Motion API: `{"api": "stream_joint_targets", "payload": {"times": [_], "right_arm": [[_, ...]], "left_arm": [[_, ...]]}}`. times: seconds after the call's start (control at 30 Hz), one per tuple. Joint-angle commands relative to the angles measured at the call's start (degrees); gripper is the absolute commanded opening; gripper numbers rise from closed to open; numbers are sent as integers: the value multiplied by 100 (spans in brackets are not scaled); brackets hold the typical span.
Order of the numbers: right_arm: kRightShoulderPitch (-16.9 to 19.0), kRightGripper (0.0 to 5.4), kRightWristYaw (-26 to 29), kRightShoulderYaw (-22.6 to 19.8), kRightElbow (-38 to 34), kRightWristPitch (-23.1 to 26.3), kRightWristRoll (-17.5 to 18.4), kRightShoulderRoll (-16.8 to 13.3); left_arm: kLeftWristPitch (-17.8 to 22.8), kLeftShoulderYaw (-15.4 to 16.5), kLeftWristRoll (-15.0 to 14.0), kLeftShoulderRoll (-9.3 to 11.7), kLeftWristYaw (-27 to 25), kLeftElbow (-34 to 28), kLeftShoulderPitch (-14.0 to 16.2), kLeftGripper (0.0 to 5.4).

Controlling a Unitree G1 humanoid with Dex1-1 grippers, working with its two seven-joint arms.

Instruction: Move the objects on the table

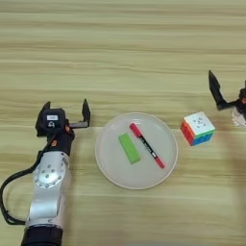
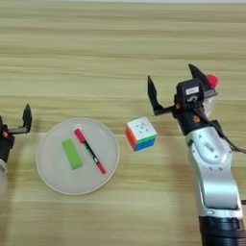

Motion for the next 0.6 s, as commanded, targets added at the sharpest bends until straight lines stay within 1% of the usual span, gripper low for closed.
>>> {"api": "stream_joint_targets", "payload": {"times": [0.03, 0.17, 0.37, 0.47, 0.6], "right_arm": [[-193, 538, -300, -299, 129, -20, 6, -30], [-317, 538, -558, -592, 356, 8, 62, -35], [-440, 538, -716, -766, 597, 185, 172, -43], [-507, 538, -700, -849, 807, 287, 307, -48], [-582, 538, -623, -859, 1133, 342, 430, -81]], "left_arm": [[32, 9, 31, 23, -5, 26, -31, 540], [35, 8, 31, 22, -7, 27, -30, 540], [42, 4, 34, 21, -7, 30, -39, 540], [45, 1, 35, 18, -5, 28, -39, 540], [44, -2, 35, 14, -3, 24, -35, 540]]}}
